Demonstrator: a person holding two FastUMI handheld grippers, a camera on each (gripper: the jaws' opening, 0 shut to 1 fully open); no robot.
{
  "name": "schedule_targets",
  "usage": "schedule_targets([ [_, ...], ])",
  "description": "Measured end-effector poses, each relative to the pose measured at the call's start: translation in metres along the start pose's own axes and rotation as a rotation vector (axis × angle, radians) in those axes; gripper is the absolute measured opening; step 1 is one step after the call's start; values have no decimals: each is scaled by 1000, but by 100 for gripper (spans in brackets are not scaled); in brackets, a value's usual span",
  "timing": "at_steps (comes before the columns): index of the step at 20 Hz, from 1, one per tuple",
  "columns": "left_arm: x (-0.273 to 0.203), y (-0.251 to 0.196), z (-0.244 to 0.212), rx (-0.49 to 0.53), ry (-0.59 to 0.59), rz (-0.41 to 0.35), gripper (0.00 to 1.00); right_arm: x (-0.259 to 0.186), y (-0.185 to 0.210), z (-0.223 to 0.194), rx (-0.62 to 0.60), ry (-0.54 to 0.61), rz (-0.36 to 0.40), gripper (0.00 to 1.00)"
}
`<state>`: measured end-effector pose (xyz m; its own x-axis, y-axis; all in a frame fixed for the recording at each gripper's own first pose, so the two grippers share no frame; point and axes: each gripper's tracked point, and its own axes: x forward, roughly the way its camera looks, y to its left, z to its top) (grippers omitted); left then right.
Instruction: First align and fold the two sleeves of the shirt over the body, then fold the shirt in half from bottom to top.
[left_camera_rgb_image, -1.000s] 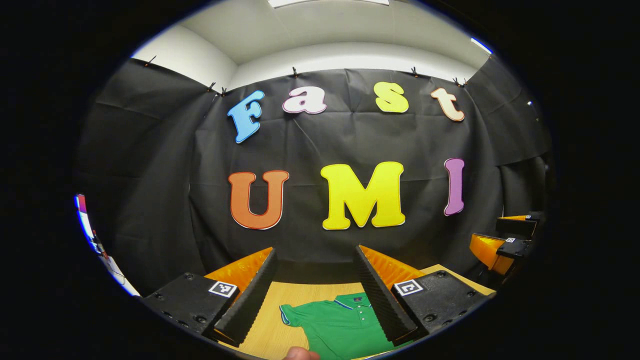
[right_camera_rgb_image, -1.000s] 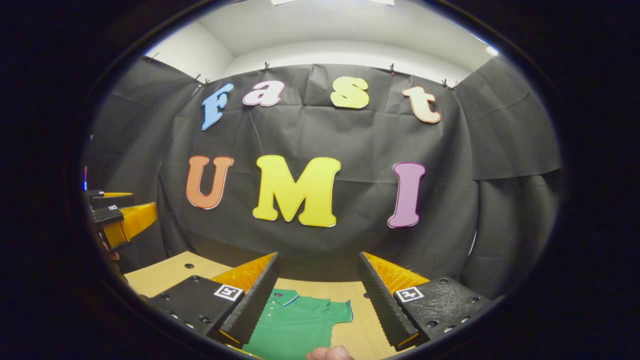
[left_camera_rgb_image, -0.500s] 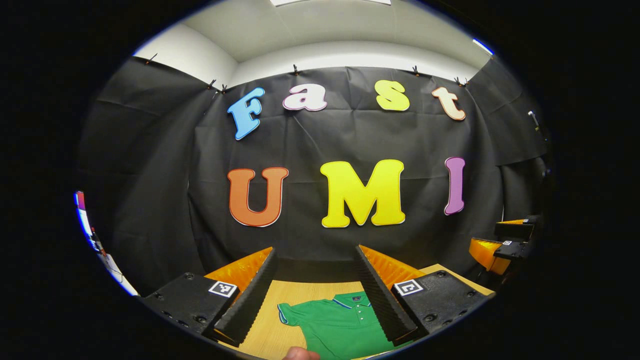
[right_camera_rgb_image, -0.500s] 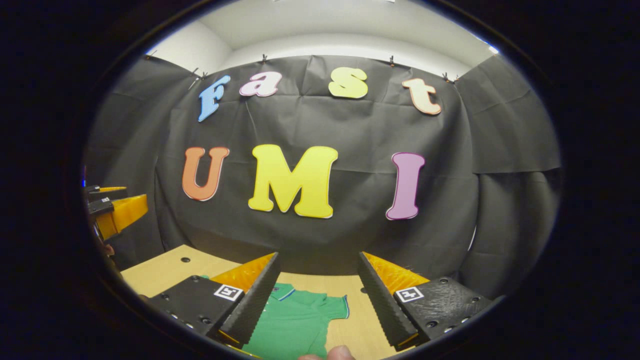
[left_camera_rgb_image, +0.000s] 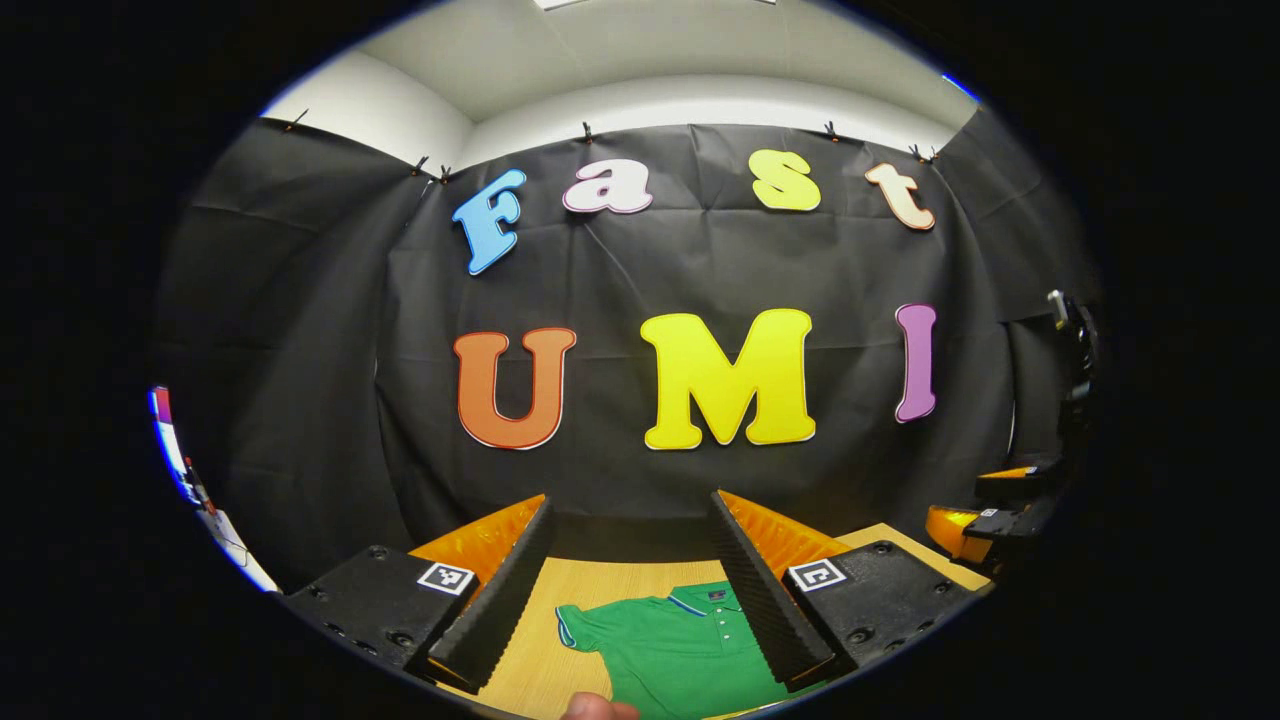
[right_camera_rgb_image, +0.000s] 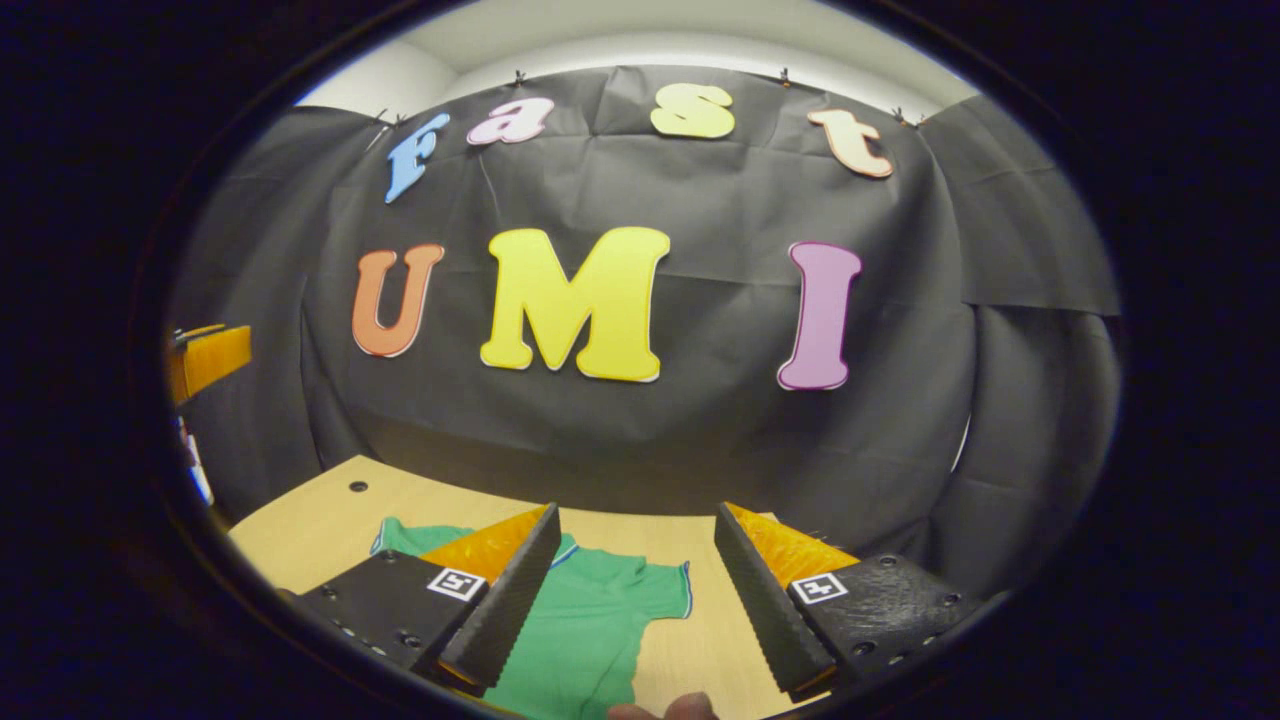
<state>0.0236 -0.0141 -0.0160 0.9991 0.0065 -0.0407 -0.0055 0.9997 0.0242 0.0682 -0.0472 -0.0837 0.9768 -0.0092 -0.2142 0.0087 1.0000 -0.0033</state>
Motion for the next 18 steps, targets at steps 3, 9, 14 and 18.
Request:
schedule_targets([
  [3, 5, -2, -2, 14, 13, 13, 98, 25, -11, -30, 12, 78, 16, 97],
  [9, 15, -16, -12, -8, 37, 24, 98, 88, -46, -85, 2, 213, 25, 95],
  [14, 28, -27, -28, 4, 81, 40, 98, 145, -68, -124, -22, 291, 38, 97],
  [18, 36, -30, -40, 8, 117, 57, 98, 188, -73, -160, -21, 347, 49, 95],
])
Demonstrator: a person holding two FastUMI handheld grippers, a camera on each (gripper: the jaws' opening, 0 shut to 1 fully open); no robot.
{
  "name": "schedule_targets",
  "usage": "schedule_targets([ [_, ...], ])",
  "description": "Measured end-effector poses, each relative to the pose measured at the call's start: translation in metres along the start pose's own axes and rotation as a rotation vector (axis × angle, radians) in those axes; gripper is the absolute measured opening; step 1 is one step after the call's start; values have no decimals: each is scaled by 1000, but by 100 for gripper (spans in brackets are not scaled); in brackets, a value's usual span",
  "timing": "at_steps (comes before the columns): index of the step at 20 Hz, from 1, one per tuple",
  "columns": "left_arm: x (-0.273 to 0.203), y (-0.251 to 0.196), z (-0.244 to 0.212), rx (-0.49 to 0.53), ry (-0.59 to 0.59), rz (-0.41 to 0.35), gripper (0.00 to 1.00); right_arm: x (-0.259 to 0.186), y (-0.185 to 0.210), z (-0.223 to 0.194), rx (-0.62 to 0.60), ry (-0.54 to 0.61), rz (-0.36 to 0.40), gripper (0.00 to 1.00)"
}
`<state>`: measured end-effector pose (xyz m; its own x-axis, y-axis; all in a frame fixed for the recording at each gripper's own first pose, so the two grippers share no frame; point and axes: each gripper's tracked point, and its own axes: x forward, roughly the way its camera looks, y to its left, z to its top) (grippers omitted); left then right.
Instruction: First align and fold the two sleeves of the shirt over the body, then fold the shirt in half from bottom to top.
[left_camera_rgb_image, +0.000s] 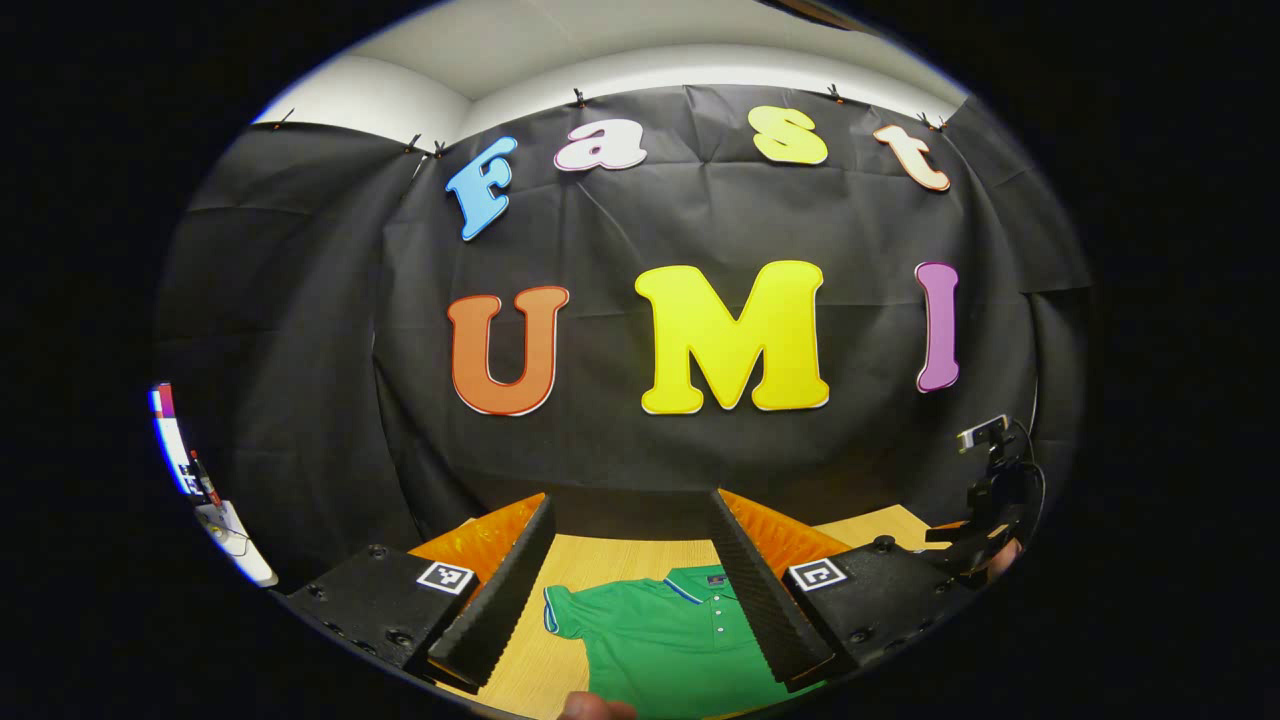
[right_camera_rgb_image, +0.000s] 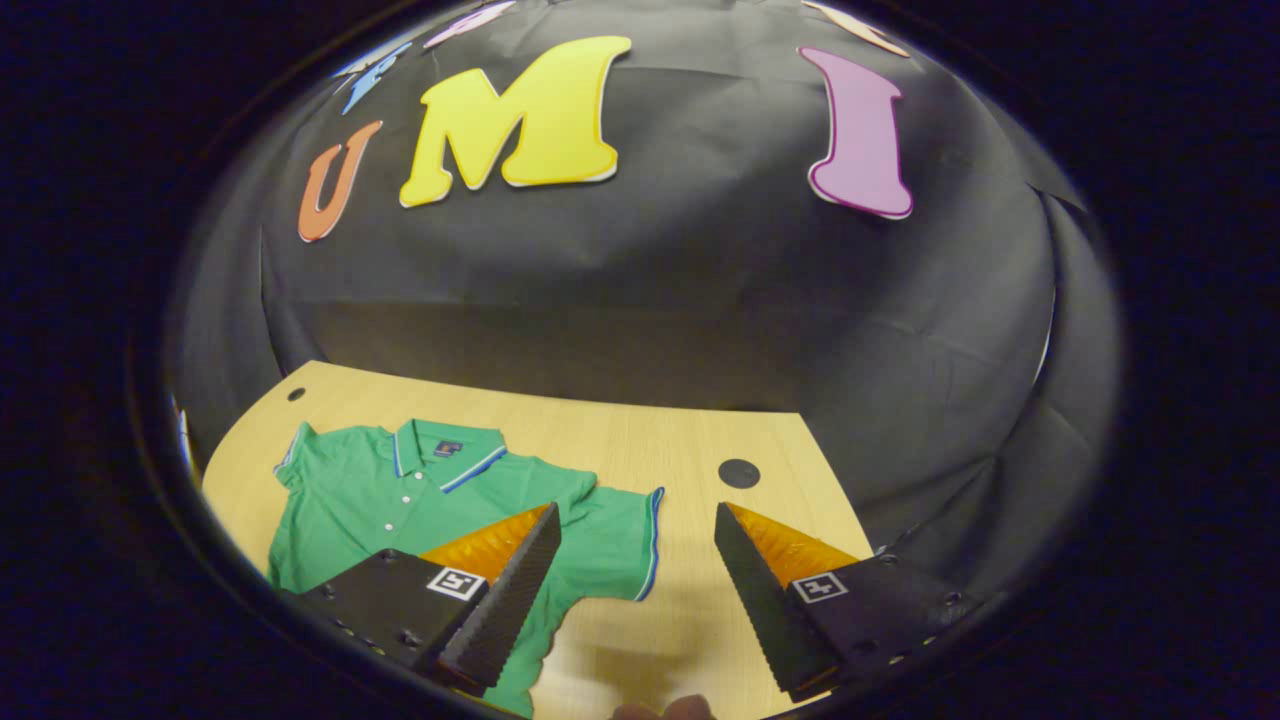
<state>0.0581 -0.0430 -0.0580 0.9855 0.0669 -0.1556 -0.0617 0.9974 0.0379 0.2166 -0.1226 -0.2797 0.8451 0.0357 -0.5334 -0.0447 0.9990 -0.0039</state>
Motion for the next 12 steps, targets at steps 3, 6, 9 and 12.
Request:
schedule_targets([
  [3, 7, -1, -9, 14, 29, 13, 98, 38, 0, -20, 15, 54, 14, 98],
  [6, 10, -4, -16, 15, 51, 18, 98, 68, -4, -38, 23, 104, 2, 96],
  [9, 10, -4, -24, 26, 71, 27, 98, 86, -2, -53, 10, 140, 18, 97],
  [12, 9, 1, -32, 32, 91, 45, 98, 101, 1, -65, 18, 178, 36, 94],
])
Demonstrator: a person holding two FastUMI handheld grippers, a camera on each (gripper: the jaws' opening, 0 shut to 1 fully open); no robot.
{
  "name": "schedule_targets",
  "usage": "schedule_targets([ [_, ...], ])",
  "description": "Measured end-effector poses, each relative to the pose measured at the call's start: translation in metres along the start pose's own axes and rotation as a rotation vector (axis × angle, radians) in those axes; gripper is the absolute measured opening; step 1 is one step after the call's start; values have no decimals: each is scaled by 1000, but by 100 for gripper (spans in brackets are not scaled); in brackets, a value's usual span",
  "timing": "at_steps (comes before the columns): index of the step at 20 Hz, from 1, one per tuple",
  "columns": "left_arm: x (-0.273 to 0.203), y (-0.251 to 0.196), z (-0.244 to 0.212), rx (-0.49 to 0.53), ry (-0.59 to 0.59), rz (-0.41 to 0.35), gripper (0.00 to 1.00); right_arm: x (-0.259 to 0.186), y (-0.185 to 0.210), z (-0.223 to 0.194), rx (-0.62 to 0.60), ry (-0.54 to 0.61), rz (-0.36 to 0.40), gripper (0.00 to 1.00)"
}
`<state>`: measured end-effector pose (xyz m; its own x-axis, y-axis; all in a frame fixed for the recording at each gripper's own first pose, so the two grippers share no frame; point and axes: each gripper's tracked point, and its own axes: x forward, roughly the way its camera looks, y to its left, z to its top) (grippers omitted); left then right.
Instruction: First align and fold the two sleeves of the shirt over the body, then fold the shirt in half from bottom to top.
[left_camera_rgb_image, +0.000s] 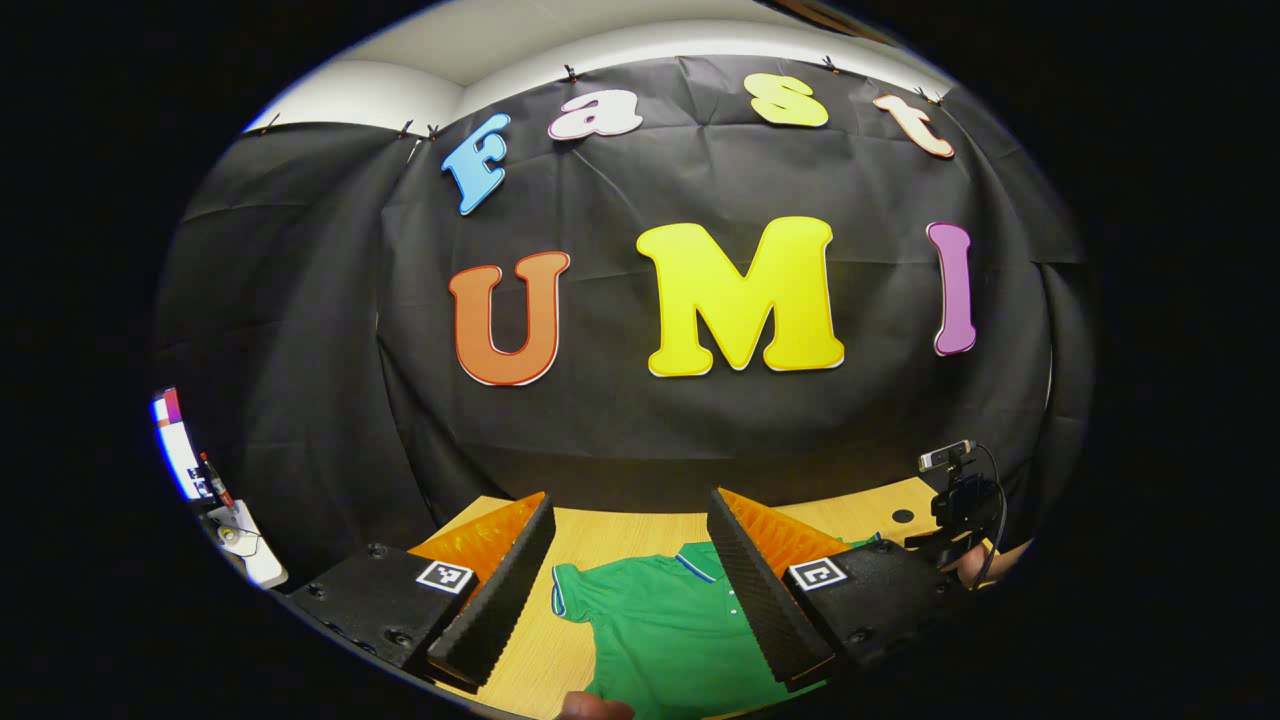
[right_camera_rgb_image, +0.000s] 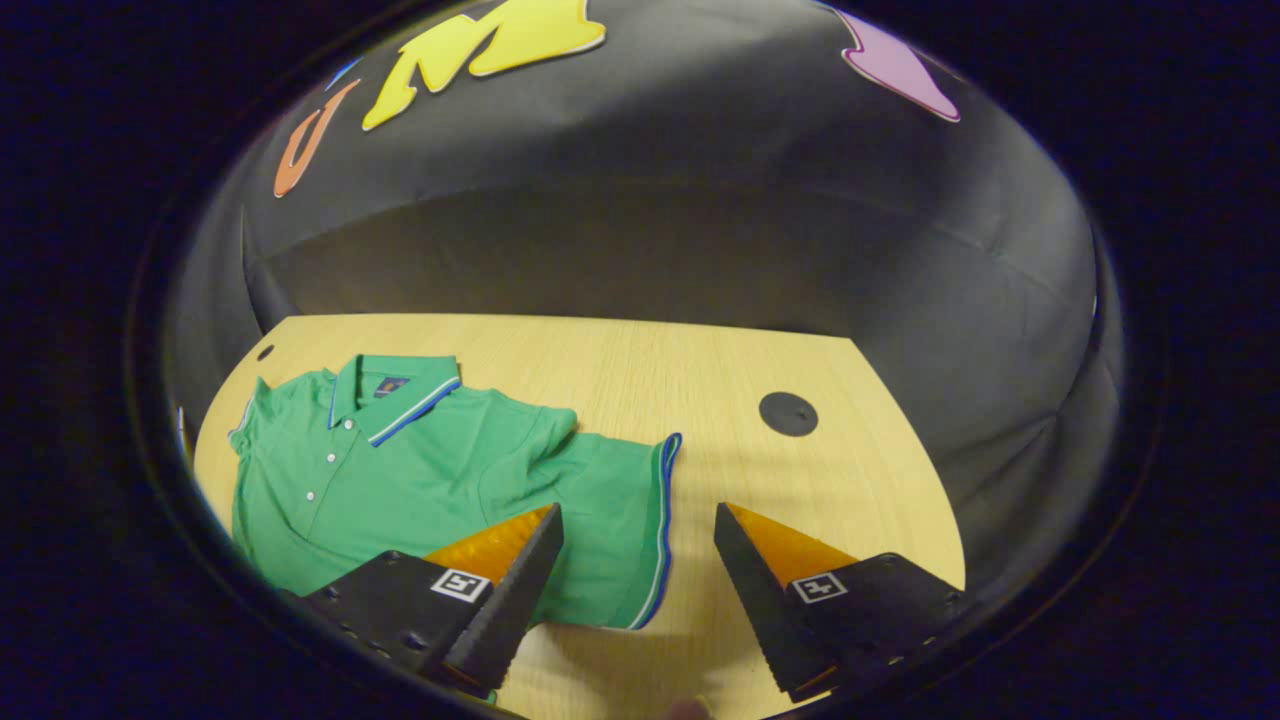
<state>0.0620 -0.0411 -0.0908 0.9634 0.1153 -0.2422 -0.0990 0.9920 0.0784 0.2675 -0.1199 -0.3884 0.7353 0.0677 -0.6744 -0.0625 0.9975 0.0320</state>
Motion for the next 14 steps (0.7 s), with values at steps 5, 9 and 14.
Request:
schedule_targets([
  [5, -7, 4, 1, 21, 2, 22, 98, 19, -1, -8, 67, 52, 16, 75],
  [9, -9, 2, 1, 37, -2, 26, 98, 24, -3, -13, 88, 80, 25, 53],
  [14, -12, 3, 3, 42, 0, 30, 99, 22, -1, -9, 122, 88, 33, 1],
])
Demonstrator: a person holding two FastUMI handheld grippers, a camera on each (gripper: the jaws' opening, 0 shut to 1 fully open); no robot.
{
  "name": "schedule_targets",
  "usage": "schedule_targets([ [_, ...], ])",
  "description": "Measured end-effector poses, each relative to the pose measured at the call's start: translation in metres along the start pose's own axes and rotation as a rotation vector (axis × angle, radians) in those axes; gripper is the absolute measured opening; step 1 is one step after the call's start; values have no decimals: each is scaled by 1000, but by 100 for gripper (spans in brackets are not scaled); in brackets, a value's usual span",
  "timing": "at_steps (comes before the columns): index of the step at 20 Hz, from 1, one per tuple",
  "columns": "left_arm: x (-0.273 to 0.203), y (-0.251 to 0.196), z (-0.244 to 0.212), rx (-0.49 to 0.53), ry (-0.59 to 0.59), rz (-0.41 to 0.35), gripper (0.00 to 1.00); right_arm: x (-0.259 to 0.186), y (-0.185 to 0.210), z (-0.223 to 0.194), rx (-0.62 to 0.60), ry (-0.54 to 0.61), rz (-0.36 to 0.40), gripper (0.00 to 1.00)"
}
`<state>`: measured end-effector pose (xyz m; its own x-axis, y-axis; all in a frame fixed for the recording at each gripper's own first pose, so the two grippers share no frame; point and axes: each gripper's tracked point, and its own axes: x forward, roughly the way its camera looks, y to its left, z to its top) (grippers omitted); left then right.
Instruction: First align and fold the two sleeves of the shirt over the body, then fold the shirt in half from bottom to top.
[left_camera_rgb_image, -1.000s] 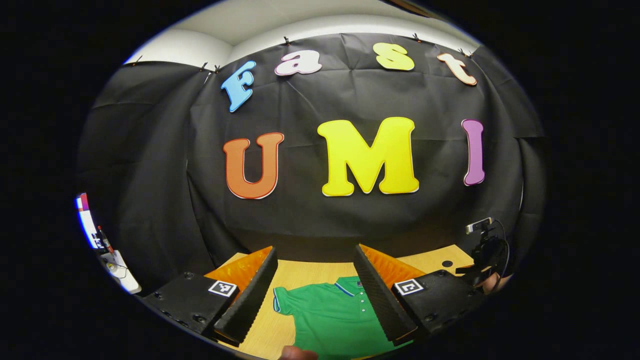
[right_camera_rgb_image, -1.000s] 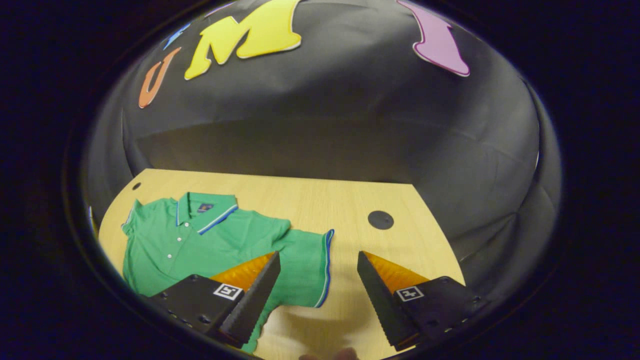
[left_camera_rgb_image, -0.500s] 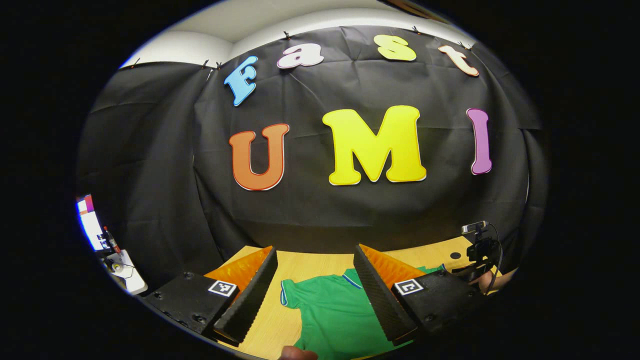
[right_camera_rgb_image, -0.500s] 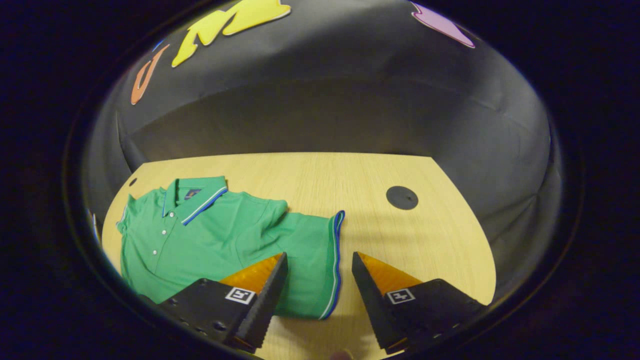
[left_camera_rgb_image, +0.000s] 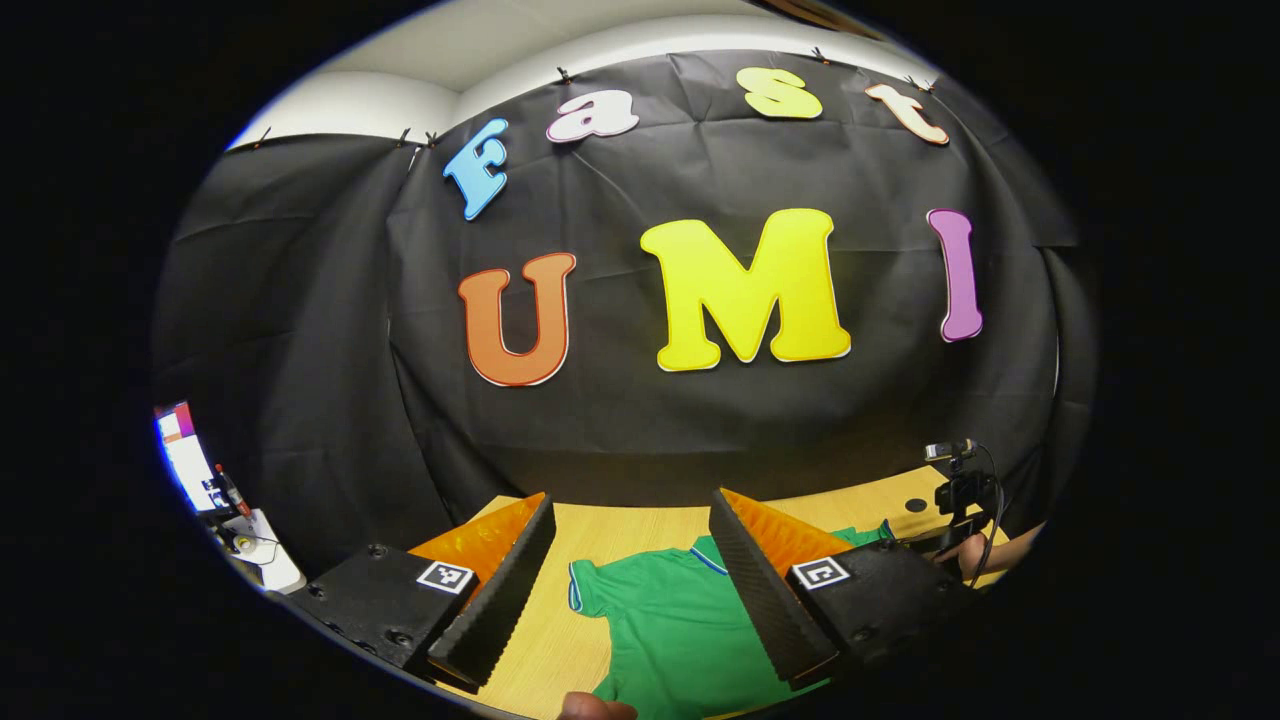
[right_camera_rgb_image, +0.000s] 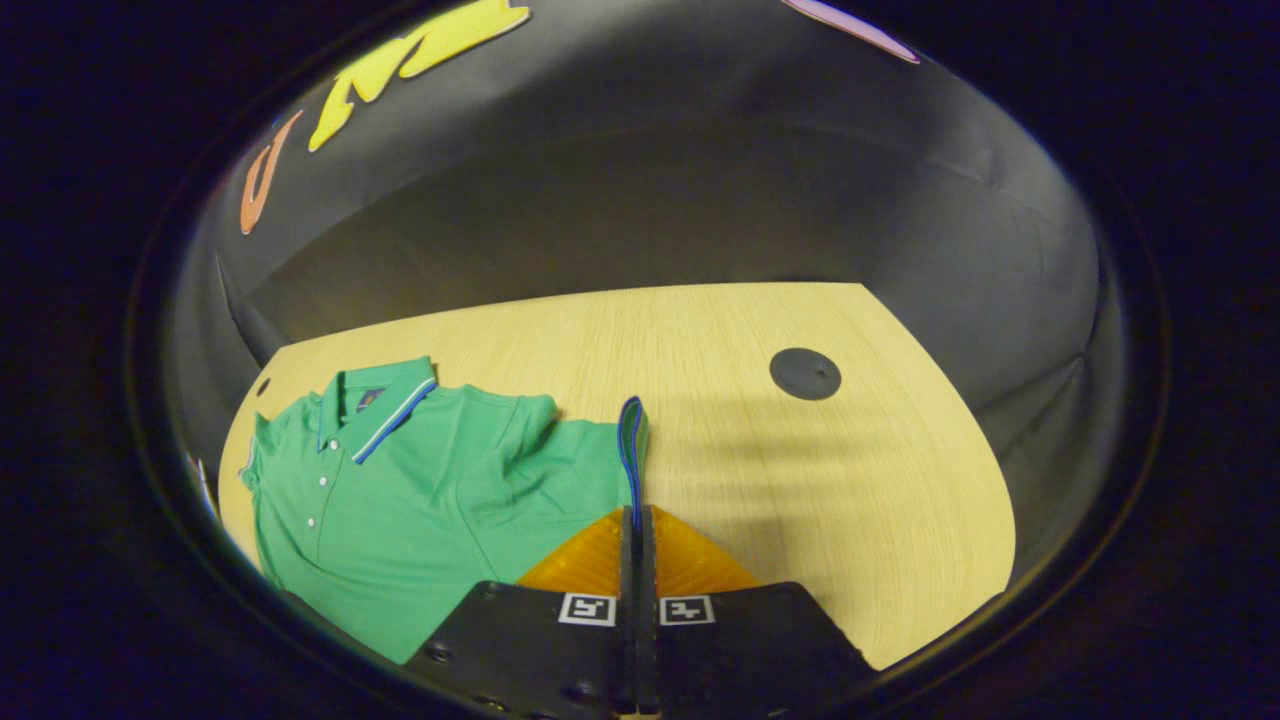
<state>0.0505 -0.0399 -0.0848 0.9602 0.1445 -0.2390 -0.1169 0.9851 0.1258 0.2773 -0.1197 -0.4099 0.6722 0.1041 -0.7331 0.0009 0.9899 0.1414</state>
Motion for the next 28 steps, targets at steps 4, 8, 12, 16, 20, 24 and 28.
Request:
schedule_targets([
  [4, 1, -1, 6, 10, -17, -8, 99, -5, 4, 5, -6, -10, 14, 0],
  [8, 3, 3, 3, -5, -14, -19, 100, -24, 16, 23, 3, -63, 22, 0],
  [12, 3, 14, -4, -39, 1, -23, 100, -27, 8, 25, -44, -61, -44, 0],
  [16, 1, 30, -8, -47, 1, -6, 100, -20, 3, 20, -40, -49, -64, 22],
  [20, 2, 34, -15, -52, 17, 6, 100, -6, -1, 13, -21, -28, -63, 68],
  [24, 3, 35, -20, -35, 30, 9, 100, 4, 3, 6, -49, -4, -43, 69],
  [28, 9, 32, -22, -35, 37, 4, 100, 5, 11, 1, -77, 15, 4, 23],
])
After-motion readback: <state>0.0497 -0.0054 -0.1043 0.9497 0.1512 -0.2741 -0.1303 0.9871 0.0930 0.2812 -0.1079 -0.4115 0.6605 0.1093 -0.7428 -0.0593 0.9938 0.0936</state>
